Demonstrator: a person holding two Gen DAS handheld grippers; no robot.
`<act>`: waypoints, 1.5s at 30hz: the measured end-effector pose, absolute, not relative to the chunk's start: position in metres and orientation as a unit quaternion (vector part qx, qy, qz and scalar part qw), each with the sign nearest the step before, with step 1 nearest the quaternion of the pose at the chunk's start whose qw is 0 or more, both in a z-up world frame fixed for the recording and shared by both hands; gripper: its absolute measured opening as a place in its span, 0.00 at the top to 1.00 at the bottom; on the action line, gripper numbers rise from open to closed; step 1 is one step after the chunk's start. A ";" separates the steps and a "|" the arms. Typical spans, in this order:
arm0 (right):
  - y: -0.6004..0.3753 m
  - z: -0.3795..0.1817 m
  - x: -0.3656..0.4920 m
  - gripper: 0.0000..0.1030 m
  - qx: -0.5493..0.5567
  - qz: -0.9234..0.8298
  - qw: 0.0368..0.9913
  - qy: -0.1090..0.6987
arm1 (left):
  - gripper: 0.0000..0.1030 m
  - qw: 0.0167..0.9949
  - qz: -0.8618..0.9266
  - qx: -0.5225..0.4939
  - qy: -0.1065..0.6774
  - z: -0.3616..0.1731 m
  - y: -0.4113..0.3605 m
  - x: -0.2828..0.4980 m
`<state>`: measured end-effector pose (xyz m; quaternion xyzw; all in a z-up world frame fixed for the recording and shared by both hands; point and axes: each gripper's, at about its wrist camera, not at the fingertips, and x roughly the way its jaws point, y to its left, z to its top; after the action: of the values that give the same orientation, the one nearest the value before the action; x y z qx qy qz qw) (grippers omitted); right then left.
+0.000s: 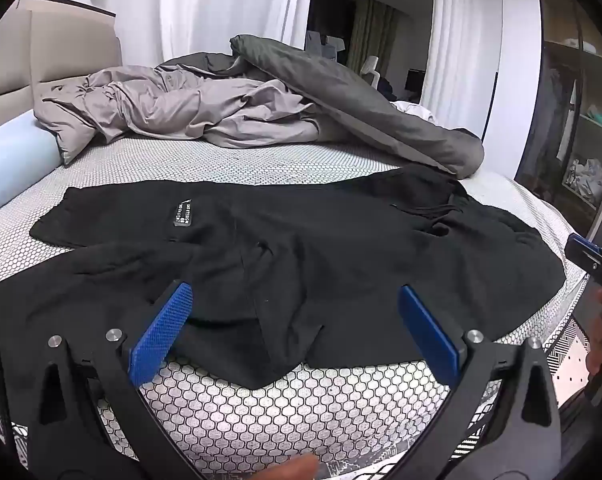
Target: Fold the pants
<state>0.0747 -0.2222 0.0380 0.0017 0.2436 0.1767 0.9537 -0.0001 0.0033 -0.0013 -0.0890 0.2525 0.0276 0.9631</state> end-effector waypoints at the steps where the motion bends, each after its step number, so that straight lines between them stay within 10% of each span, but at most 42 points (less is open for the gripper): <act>1: -0.223 0.038 0.075 0.00 0.002 0.177 0.953 0.244 | 0.01 0.963 0.027 -0.088 0.253 -0.001 0.003 0.000; 45: -0.218 0.036 0.074 0.00 -0.004 0.174 0.953 0.248 | 0.01 0.965 0.034 -0.078 0.249 0.004 0.011 -0.005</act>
<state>0.0744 -0.2185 0.0364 -0.0035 0.2481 0.1744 0.9529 -0.0052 0.0108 0.0038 -0.0776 0.2494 0.0339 0.9647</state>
